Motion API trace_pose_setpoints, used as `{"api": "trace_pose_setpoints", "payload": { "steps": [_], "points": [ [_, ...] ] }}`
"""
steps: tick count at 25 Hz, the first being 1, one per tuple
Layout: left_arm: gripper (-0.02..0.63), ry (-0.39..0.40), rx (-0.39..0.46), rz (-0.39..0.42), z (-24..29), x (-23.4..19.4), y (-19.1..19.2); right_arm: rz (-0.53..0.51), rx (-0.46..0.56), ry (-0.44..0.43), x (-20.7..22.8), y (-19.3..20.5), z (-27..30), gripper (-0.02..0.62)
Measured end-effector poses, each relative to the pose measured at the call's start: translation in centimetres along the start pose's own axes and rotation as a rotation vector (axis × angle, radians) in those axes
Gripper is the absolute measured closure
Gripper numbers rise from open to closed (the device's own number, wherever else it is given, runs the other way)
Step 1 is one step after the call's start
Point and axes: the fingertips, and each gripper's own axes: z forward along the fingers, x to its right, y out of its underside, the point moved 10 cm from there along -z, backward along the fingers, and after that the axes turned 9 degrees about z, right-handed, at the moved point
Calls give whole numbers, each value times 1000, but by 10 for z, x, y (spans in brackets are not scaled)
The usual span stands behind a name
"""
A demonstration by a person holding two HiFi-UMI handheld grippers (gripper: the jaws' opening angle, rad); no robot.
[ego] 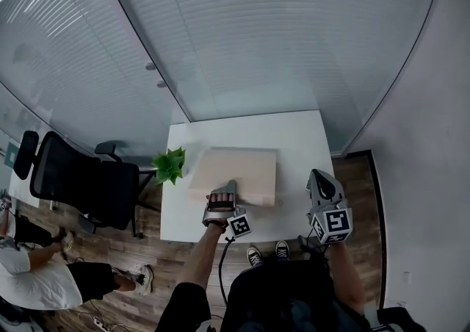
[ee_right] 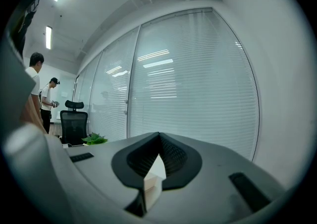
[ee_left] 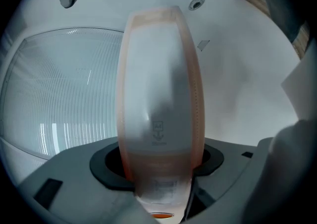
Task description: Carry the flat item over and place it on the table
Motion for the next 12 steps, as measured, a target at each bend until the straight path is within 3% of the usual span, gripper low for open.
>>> {"api": "trace_pose_setpoints", "payload": {
  "steps": [4, 7, 10, 12],
  "points": [
    [271, -77, -57, 82, 2, 0, 6, 6, -1, 4, 0, 0, 0, 591],
    [250, -72, -55, 84, 4, 6, 7, 10, 0, 4, -1, 2, 1, 591],
    [147, 4, 6, 40, 2, 11, 4, 16, -1, 1, -3, 6, 1, 591],
    [127, 41, 28, 52, -2, 13, 3, 22, -3, -1, -4, 8, 2, 591]
  ]
}}
